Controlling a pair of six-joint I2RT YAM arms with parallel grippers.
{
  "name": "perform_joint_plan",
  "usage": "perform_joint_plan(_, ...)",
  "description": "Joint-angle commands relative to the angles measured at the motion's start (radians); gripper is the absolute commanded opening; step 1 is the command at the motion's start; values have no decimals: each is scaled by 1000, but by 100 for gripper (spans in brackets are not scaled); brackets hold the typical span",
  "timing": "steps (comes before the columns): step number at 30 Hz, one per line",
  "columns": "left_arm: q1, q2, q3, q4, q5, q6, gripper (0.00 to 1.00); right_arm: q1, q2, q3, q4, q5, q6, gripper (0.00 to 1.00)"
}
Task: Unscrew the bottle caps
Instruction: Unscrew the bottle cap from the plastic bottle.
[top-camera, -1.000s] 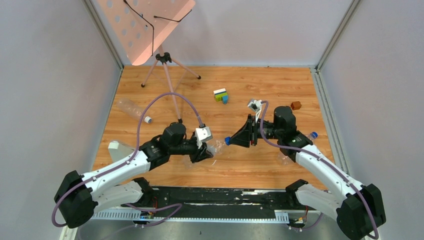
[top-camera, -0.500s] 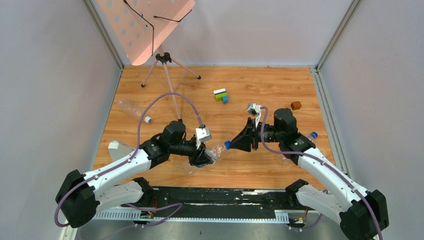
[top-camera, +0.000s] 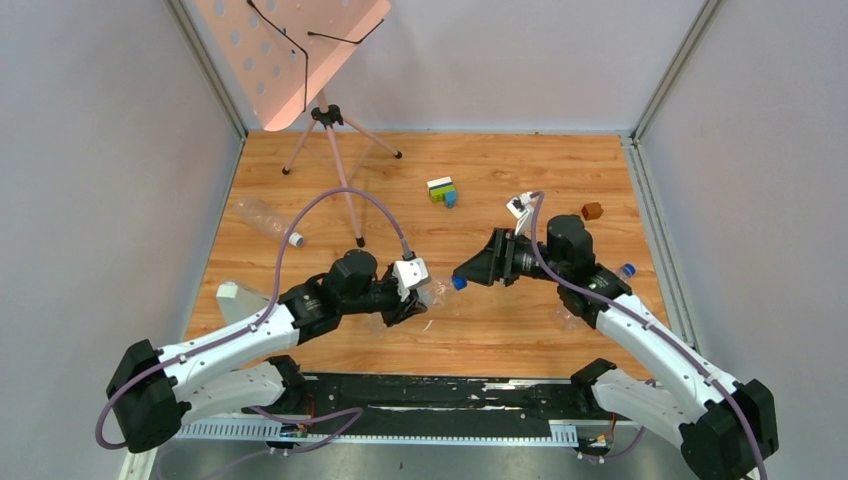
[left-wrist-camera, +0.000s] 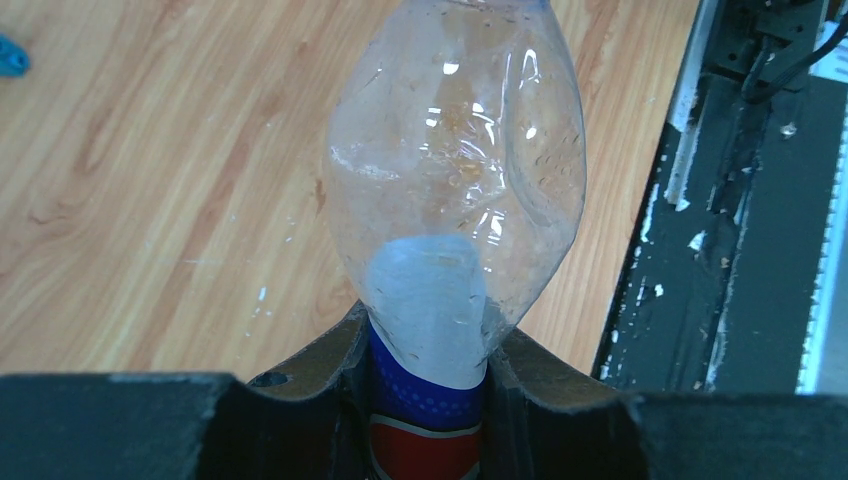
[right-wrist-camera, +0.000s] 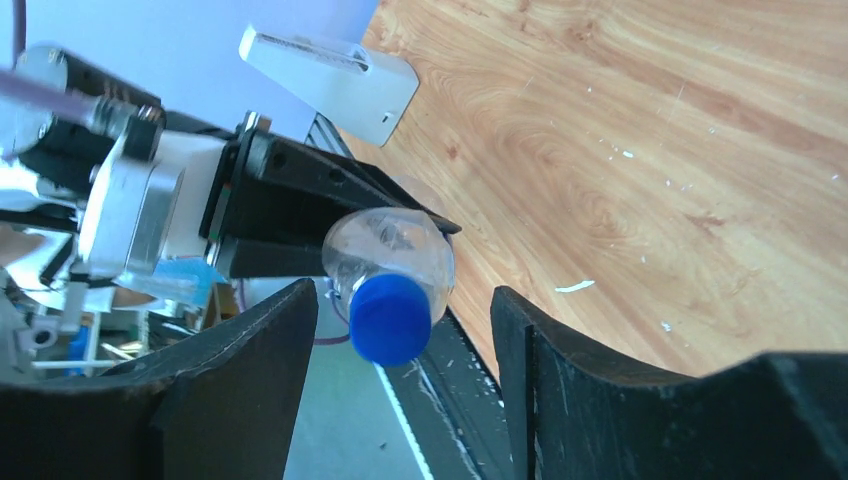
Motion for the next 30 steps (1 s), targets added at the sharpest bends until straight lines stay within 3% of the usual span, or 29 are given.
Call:
perform_joint_plan(1, -38, -37, 7, 30, -137, 75, 0, -1, 41, 59, 22, -7, 151, 65)
perform_joint_plan(9, -52, -67, 3, 10, -180, 95, 0, -1, 84, 46, 47, -58, 220, 59)
perform_joint_plan(15, -53, -72, -1, 4, -178, 89, 0, -1, 73, 28, 56, -58, 212, 39)
perform_joint_plan(20, -54, -64, -3, 5, -159, 91, 0, -1, 83, 31, 64, -64, 210, 47)
perform_joint_plan(26, -54, -42, -1, 12, -148, 89, 0, -1, 111, 28, 83, -89, 218, 44)
perform_joint_plan(28, -54, -35, -4, 21, -152, 89, 0, 0, 117, 24, 84, -92, 217, 40)
perform_joint_plan(30, -54, -28, -3, 21, -156, 88, 0, -1, 124, 28, 84, -100, 211, 30)
